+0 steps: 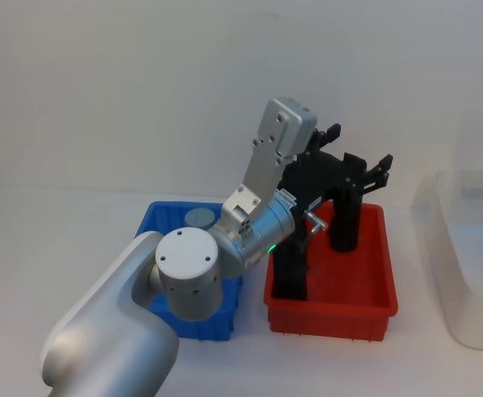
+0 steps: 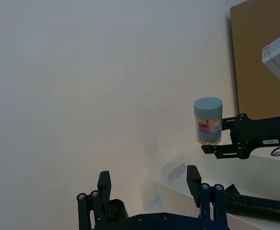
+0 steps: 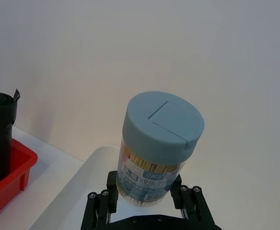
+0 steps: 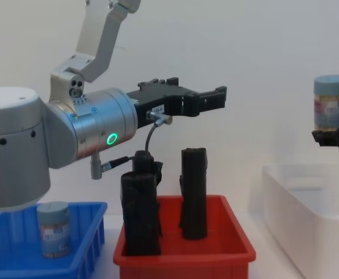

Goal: Pick the cotton swabs from the blue box and place them into the white box.

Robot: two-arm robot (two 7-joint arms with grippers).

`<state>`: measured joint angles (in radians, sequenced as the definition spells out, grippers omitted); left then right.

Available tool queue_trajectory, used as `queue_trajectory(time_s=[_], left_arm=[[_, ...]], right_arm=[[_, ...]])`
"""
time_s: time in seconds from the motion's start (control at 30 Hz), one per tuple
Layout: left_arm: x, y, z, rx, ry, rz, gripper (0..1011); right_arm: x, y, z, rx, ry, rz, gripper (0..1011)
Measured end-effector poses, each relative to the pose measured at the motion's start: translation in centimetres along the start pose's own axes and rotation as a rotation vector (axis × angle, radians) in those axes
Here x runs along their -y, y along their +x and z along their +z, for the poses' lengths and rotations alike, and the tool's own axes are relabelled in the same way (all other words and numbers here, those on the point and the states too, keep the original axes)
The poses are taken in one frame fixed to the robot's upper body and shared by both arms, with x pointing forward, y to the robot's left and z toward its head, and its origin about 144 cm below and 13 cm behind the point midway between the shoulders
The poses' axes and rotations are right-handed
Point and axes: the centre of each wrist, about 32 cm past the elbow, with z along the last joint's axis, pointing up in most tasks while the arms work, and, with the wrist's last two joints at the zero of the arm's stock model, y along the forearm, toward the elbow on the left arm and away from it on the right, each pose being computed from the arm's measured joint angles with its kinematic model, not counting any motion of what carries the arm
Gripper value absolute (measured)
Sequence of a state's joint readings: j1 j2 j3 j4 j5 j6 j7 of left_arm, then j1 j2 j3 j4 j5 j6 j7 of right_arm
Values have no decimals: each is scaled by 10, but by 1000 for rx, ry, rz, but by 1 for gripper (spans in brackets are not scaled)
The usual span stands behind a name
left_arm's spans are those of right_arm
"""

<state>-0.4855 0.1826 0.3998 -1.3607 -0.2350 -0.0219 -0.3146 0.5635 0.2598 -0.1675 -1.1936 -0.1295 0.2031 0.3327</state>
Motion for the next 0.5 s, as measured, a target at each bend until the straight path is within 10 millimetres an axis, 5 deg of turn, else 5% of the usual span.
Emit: queue_trajectory(time_s=[0.5], left_arm=[[0, 0, 0, 0, 0, 0, 1004]], right_arm=[[-2, 1, 4, 3, -5, 11, 986]])
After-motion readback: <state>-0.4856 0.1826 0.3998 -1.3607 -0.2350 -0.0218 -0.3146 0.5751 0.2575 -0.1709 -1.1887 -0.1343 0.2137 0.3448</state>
